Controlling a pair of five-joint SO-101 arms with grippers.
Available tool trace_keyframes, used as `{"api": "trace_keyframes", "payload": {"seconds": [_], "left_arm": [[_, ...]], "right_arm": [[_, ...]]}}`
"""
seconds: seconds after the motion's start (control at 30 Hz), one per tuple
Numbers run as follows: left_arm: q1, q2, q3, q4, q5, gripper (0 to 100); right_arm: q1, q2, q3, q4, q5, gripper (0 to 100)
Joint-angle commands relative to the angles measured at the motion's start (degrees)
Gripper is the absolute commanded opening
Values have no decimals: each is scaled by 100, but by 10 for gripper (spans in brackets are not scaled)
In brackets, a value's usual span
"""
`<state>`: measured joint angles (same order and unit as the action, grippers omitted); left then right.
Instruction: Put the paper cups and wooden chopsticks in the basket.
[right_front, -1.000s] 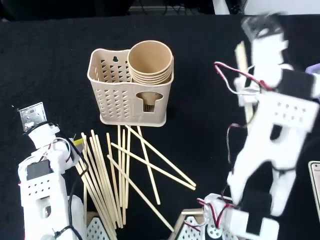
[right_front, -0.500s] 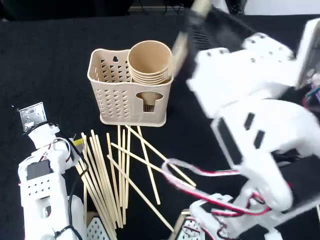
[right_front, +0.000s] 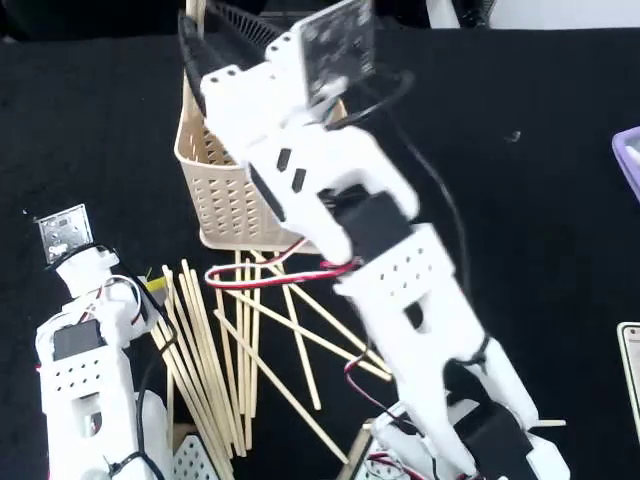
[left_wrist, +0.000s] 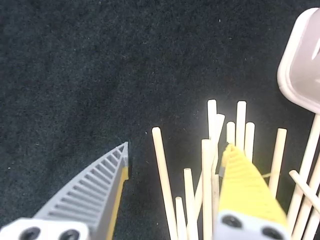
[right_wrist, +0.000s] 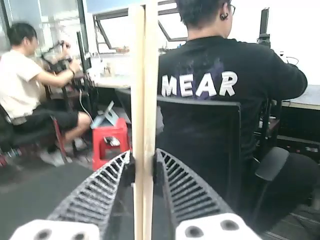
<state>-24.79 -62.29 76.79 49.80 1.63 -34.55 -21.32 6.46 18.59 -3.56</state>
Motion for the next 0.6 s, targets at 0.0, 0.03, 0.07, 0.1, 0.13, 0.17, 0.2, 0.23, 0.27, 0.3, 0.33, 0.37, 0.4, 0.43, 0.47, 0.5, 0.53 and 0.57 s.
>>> {"api": "trace_keyframes", "payload": {"seconds": [0.0,0.03,0.07,0.1,0.13,0.17,0.2,0.23,0.27,0.3,0.33,0.37,0.4,0.43,0.47,0.5,0.53,0.57], "left_arm": [[31,-79,-66,-62,-9,292],[40,-79,-66,-70,-9,292],[40,-79,-66,-70,-9,292],[40,-79,-66,-70,-9,292],[40,-79,-66,-70,-9,292],[31,-79,-66,-70,-9,292],[31,-79,-66,-70,-9,292],[31,-79,-66,-70,-9,292],[31,-79,-66,-70,-9,292],[31,-79,-66,-70,-9,292],[31,-79,-66,-70,-9,292],[31,-79,-66,-70,-9,292],[31,-79,-66,-70,-9,292],[31,-79,-66,-70,-9,292],[31,-79,-66,-70,-9,292],[31,-79,-66,-70,-9,292],[31,-79,-57,-79,-9,292],[31,-79,-31,-79,-9,292]], "right_arm": [[149,-101,848,-800,642,11],[185,-101,1015,-888,730,11],[211,-101,1156,-976,765,11],[229,-101,1305,-1073,782,11],[273,-101,1464,-1152,782,11],[281,-101,1613,-1204,782,11],[290,-101,1719,-1204,782,11],[290,-101,1798,-1187,782,12],[290,-101,1833,-1134,782,13],[290,-101,1815,-985,782,15],[290,-110,1727,-791,782,27],[290,-136,1604,-554,782,54],[281,-145,1437,-255,774,90],[281,-154,1226,79,756,125],[281,-163,971,457,651,155],[281,-189,681,897,466,175],[299,-215,409,1327,299,182],[299,-259,145,1732,185,182]]}}
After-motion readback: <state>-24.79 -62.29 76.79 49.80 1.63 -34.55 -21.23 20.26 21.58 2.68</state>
